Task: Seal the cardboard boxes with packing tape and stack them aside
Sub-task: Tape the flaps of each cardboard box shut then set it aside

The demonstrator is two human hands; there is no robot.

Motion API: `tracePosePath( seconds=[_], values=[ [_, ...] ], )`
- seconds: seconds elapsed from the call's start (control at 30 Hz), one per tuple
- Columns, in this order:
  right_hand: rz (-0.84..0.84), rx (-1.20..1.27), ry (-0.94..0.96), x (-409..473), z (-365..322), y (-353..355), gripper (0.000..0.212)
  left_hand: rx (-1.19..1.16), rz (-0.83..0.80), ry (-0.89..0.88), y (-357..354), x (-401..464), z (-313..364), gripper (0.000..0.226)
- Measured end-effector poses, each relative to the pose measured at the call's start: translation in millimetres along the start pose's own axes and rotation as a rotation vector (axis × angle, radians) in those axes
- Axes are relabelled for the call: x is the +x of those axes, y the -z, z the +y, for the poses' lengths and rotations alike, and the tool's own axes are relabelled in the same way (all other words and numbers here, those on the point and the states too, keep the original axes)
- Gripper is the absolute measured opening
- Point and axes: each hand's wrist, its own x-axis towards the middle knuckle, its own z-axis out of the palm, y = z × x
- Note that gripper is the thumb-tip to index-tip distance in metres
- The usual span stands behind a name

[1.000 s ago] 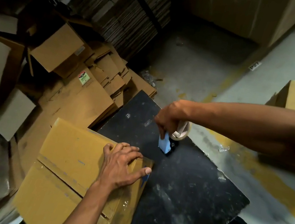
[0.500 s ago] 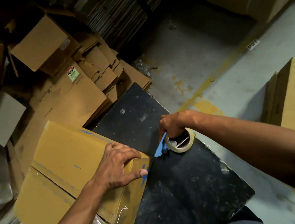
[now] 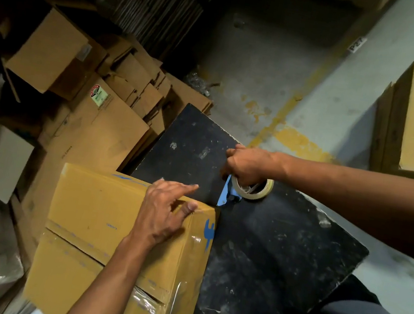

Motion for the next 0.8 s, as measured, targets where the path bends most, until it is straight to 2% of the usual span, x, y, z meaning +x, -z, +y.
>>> tracePosePath(
  seconds=[0.1,0.2,0.27,0.33,0.47,0.53,0.63,0.73,0.8],
  values=[
    [0.249,0.056,-0.066,-12.2,-13.9,-3.7,0.051,0.040,0.158,0.039,-10.5,-10.0,-9.3,0.060],
    [0.509,0.362,-0.068,-27.1,-39.4,-24.9,0.061,0.124,0.174,0.034,-18.8,-15.8,-12.3,0.054],
    [0.505,0.707,-0.061,-40.6,-66.6,-52.6,0.061,0.119,0.188,0.039,-20.7,-14.2,-12.2,0.055],
    [0.469,0.952,-0.066,-51.6,-100.0,-84.9,0.072,0.114,0.200,0.046,-22.4,-12.8,-10.8,0.058],
    [0.591,1.141,-0.134,-49.0,-154.3,-131.6,0.097,0.138,0.195,0.051,-27.6,-11.3,-19.5,0.062],
    [0.682,1.133,-0.136,-40.4,-175.7,-144.8,0.103,0.148,0.204,0.037,-29.6,-9.4,-22.4,0.062],
    [0.787,1.008,-0.244,-18.2,-203.7,-163.5,0.109,0.155,0.237,0.024,-32.3,-10.7,-21.1,0.059],
    [0.814,0.911,-0.396,-4.0,-221.9,-173.7,0.116,0.167,0.232,0.032,-32.6,-13.3,-20.5,0.064],
    [0.824,0.872,-0.417,-10.7,-223.7,-174.1,0.110,0.170,0.224,0.036,-32.6,-13.9,-22.4,0.069]
  ],
)
